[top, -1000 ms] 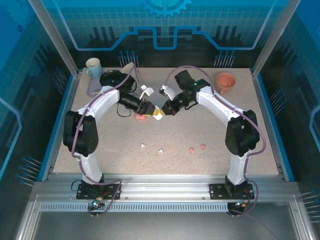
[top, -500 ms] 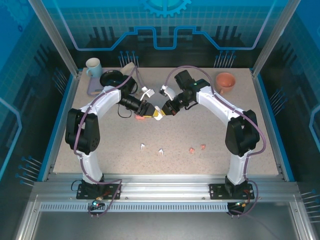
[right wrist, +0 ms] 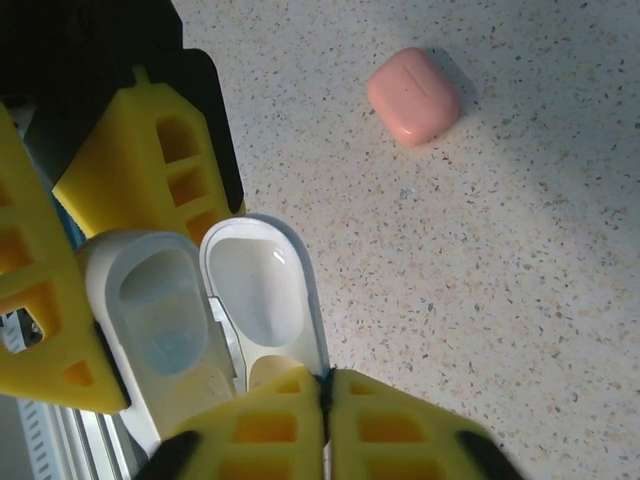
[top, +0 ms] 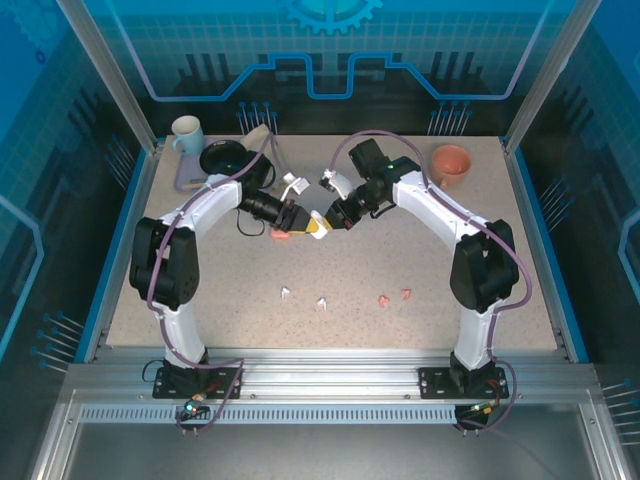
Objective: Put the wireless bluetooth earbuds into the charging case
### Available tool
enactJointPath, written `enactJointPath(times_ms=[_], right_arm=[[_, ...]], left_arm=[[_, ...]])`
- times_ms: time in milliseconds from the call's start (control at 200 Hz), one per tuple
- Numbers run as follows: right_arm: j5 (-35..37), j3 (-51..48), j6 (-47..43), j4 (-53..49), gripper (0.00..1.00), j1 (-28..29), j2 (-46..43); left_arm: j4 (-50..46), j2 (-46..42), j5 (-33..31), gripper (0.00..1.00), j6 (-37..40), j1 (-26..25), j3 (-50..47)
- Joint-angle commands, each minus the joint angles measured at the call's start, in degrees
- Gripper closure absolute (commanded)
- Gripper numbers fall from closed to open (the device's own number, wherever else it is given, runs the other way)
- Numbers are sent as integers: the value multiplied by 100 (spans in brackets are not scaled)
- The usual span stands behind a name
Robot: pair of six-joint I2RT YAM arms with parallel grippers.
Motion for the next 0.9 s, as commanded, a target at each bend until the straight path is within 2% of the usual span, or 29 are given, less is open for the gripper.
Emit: enactJointPath(times_ms=[0,45,85,145,275,355,490,535,675,895], right_arm=[[29,210,307,11,70,-123,-378],[40,168,484,85,55,-237,-537],[11,100,675,177,46,-362,-734],[-29,-9,976,328,39,-542,-1001],[173,-349,1923,615,30,-786,-1514],[450,-695,2589,736,28,-753,-1771],[1214,-1477,3708,906,27,-378,-2114],[1454,-1693,4016,944,27,-175,-2155],[2247,-1979,4727,941,27,728,-1947],[3126,-1711,5871,664,27,1798,-1134]], left_arm=[[623,-515,-22,100,-356,-26,-409],[919,-761,-177,100,-520,-22,-643],[1200,-996,-330,100,-667,-18,-861],[1705,-1361,-633,100,-932,-17,-1199],[3303,-2351,-1472,100,-1744,-17,-2219],[4814,-3130,-2244,100,-2132,-50,-3246],[7694,-4500,-4289,100,-2111,-329,-5296],[8334,-4790,-4856,100,-2130,-377,-5766],[8904,-5426,-5935,100,-2127,-413,-6469],[9270,-6280,-6760,100,-1999,-408,-6917]])
